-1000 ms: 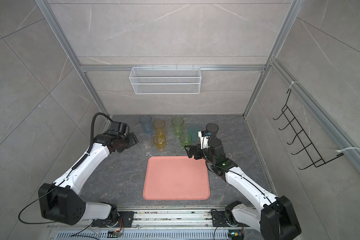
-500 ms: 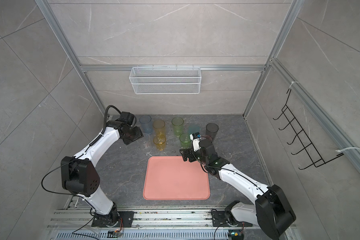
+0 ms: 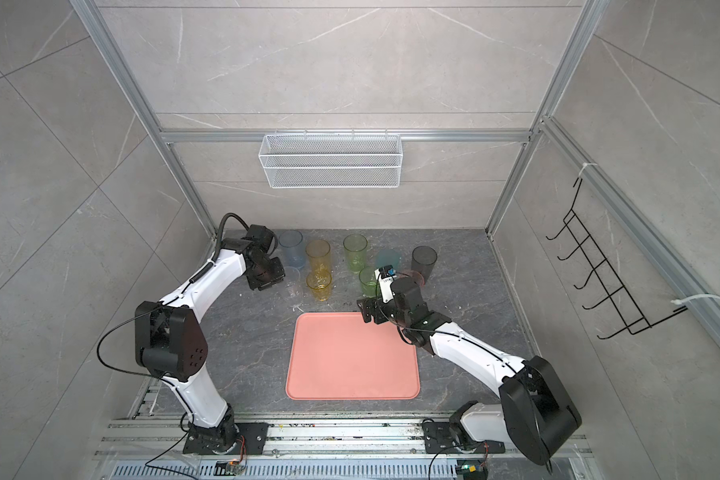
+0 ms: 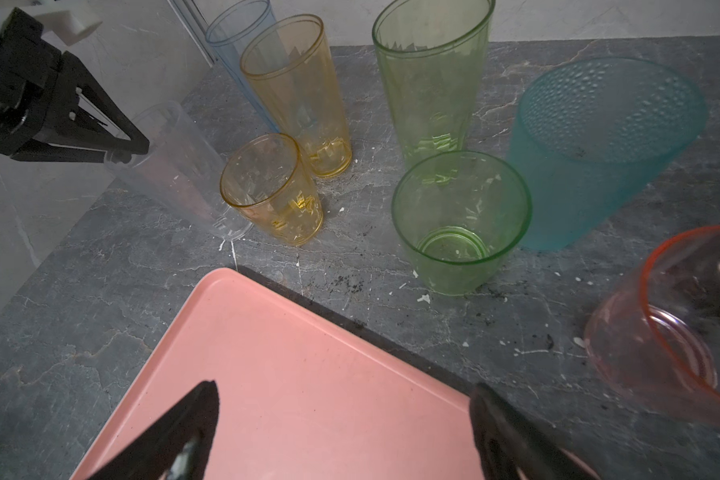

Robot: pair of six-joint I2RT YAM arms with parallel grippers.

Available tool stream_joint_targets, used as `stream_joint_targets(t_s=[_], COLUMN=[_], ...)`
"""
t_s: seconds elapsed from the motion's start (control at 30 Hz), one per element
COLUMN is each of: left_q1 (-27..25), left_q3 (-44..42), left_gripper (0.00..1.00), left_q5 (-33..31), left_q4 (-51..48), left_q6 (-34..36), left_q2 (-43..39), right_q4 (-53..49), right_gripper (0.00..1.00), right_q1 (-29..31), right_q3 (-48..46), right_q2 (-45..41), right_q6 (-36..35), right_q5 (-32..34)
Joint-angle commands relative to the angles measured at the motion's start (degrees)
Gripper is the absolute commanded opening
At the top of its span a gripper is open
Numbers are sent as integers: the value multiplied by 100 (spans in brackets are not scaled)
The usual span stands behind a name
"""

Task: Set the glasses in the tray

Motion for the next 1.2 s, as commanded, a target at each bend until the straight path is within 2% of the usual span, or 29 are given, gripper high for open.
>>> stream_joint_targets(t_s=[0.0,0.33,0.7,0.83,0.97,1.17], left_q1=[23,21,20,19,10,-7], left_q3=[185,189,262,264,355,231], left_gripper=[28,19,4,2,2,0], left_q5=[-46,-103,-270,-312,-621,-653], left_q4=[-204,-249,-487,-661,-1172,-1533], left_q6=[145,185,307,387,438,525], left_q2=[47,97,14,-147,-280,-812], right_q4=[-77,-184,-216,-242,-231,-212], right_gripper=[95,95,95,95,95,95], right_q1=[57,107,135,144,144,157], right_q3=[182,279,323,331,332,332], right_q2=[83,167,276,283,342,391], right_q6=[-124,-137,-160,-175,-176,-169], right_q5=[121,210,288,330,395,392])
